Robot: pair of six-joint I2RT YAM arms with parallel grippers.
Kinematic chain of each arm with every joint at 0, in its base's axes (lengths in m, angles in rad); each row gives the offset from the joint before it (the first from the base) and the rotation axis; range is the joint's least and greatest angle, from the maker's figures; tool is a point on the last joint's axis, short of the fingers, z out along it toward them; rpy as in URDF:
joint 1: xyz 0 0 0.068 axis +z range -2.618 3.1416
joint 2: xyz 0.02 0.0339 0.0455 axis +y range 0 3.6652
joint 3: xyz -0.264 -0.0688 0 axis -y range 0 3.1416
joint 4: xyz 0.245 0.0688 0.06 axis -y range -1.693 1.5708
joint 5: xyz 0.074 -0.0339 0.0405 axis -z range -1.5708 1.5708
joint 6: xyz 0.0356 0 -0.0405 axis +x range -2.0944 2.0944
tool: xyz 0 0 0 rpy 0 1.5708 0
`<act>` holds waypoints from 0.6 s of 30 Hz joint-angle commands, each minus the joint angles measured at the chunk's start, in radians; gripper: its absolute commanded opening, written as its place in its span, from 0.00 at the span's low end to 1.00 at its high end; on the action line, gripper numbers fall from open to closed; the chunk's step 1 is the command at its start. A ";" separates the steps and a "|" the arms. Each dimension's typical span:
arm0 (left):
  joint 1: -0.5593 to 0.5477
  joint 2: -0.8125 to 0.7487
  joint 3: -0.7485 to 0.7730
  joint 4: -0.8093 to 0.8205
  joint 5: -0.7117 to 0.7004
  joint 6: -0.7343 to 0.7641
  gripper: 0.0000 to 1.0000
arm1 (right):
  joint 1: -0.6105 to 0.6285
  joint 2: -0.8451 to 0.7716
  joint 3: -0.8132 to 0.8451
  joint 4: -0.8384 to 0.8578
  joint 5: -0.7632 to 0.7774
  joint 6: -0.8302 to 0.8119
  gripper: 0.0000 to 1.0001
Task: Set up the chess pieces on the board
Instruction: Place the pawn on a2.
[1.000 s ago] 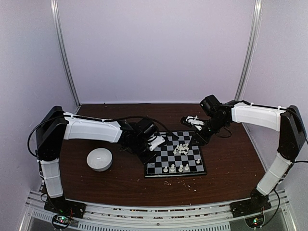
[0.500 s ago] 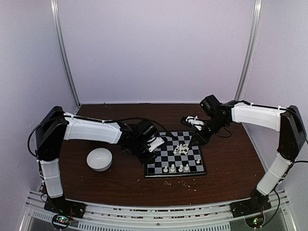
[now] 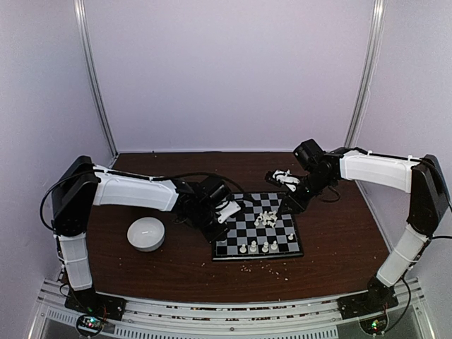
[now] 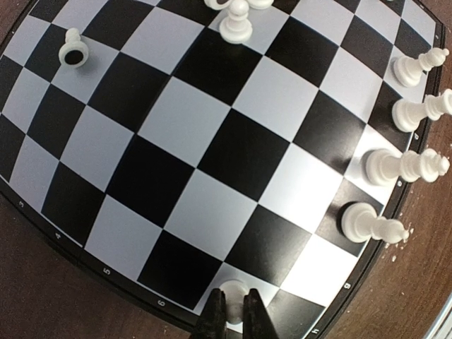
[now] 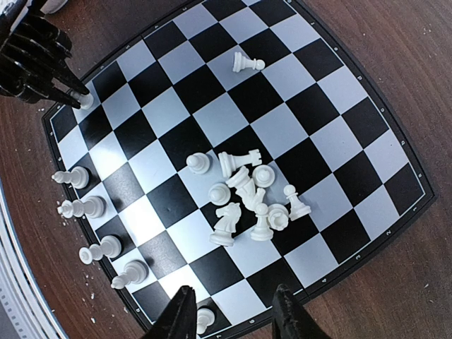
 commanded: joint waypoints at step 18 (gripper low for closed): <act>0.002 -0.102 0.011 -0.003 -0.026 0.022 0.32 | 0.003 -0.010 0.012 -0.015 0.027 -0.009 0.39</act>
